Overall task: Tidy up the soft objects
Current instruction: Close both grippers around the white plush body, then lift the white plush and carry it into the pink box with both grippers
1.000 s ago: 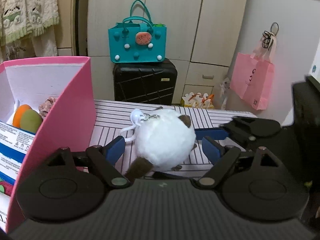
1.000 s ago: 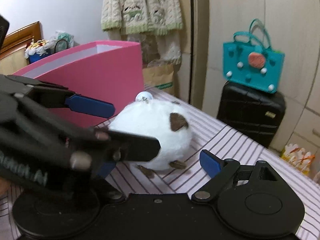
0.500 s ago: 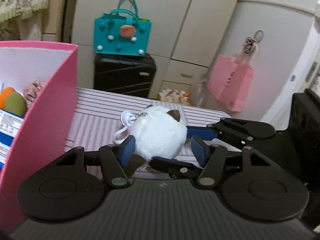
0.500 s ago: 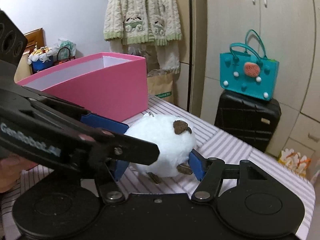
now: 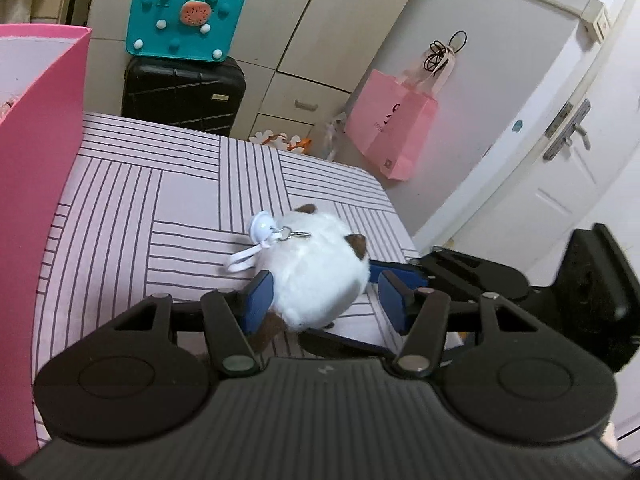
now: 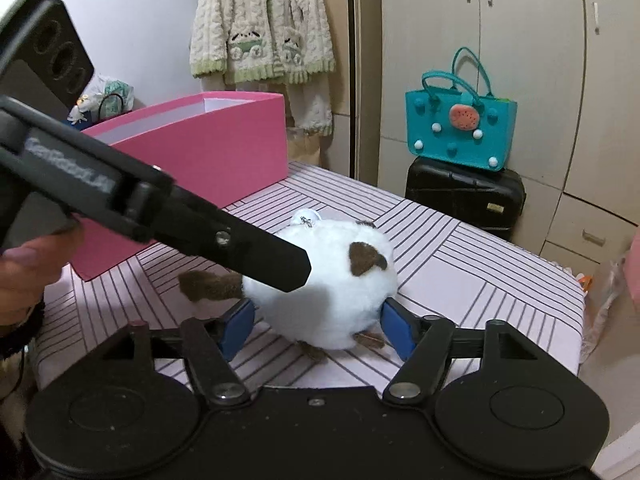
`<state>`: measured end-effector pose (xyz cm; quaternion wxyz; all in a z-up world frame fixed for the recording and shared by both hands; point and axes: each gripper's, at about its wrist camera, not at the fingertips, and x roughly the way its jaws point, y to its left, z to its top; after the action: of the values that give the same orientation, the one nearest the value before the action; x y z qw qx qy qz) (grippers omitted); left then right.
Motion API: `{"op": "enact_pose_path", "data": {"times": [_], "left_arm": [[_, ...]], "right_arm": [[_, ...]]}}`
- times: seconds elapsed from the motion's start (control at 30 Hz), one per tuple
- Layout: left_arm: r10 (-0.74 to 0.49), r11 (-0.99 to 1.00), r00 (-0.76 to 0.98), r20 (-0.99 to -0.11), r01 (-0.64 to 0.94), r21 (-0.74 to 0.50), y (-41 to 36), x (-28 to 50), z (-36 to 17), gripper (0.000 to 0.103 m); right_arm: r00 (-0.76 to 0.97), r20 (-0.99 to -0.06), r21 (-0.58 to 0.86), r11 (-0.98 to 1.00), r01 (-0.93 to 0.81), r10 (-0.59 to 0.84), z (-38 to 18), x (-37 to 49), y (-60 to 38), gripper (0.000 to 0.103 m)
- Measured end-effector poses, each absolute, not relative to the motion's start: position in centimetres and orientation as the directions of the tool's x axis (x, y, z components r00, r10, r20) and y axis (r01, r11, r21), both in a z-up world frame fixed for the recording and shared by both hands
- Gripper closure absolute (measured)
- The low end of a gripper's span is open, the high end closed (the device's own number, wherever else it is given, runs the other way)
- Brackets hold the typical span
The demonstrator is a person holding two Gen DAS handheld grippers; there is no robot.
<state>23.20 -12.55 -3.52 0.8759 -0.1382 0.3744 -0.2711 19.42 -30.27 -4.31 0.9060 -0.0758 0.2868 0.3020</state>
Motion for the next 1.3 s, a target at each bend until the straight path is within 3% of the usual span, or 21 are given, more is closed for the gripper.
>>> {"op": "enact_pose_path", "data": {"times": [0.13, 0.3, 0.47, 0.57, 0.63, 0.87, 1.3], "left_arm": [[-0.535, 0.845, 0.595, -0.6, 0.368, -0.388, -12.8, 23.3, -3.9, 0.039], [-0.454, 0.891, 0.69, -0.564, 0.35, -0.289, -13.3, 23.3, -3.8, 0.034], [-0.538, 0.842, 0.605, -0.587, 0.349, -0.411, -12.9, 24.7, -5.0, 0.036], [-0.578, 0.814, 0.585, -0.569, 0.357, -0.458, -12.7, 24.8, -5.6, 0.048], [-0.585, 0.808, 0.584, -0.562, 0.361, -0.466, -12.7, 24.6, -5.7, 0.053], [-0.598, 0.8, 0.588, -0.545, 0.393, -0.454, -12.2, 22.9, -4.8, 0.055], [-0.639, 0.769, 0.563, -0.524, 0.448, -0.456, -9.5, 19.1, -1.2, 0.054]], "right_arm": [[0.685, -0.547, 0.029, 0.828, -0.559, 0.481, -4.6, 19.4, -30.6, 0.018], [0.678, -0.571, 0.056, 0.847, -0.529, 0.462, -5.4, 20.4, -30.4, 0.018], [0.657, -0.59, 0.104, 0.851, -0.515, 0.47, -6.1, 20.6, -29.9, 0.018], [0.681, -0.57, 0.099, 0.861, -0.499, 0.46, -6.1, 20.2, -29.6, 0.019], [0.697, -0.557, 0.09, 0.867, -0.49, 0.452, -5.8, 19.8, -29.6, 0.028], [0.73, -0.542, 0.064, 0.887, -0.457, 0.416, -4.9, 18.0, -29.1, 0.03], [0.725, -0.541, 0.079, 0.884, -0.462, 0.427, -1.7, 14.7, -27.3, 0.024]]}}
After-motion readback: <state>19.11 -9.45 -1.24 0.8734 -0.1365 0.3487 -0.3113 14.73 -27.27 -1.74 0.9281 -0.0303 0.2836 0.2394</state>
